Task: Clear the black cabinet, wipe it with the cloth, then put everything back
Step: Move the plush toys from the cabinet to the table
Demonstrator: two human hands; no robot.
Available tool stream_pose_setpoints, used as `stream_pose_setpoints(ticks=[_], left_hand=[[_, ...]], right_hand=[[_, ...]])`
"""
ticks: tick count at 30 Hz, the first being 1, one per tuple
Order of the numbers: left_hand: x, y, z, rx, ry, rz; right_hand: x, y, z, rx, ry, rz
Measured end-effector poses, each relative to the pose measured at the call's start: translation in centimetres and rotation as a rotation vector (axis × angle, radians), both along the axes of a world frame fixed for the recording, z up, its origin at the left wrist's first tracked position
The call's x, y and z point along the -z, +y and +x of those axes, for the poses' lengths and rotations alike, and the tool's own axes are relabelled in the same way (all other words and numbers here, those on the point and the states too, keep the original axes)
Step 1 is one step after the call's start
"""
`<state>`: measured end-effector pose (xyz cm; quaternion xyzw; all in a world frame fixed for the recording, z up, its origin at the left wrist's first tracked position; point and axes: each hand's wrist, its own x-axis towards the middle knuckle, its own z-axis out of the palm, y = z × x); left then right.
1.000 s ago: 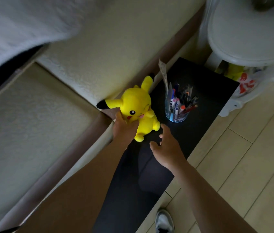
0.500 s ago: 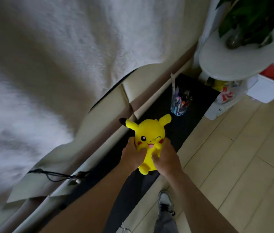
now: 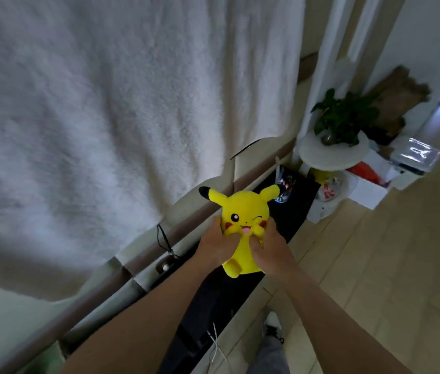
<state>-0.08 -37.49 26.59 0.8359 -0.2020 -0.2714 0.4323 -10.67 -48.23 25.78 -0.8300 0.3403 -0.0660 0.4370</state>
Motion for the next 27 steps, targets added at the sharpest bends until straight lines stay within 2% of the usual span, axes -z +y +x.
stream_pose_setpoints(ticks=[8,16,27], left_hand=[[-6.2,9.7,-3.7,-0.044,-0.095,-0.034],[-9.2,15.3,-5.7,-0.143,-0.139,0.023],[-7.8,22.4,-11.6,-0.362,-0.157,0.158]], right_hand=[[-6.0,8.2,-2.7,-0.062,-0.008,-0.124],[-8.1,12.7,-2.7,-0.165,-0.063,-0.219],[-6.8,18.9,-5.7,-0.37,-0.024,-0.097]])
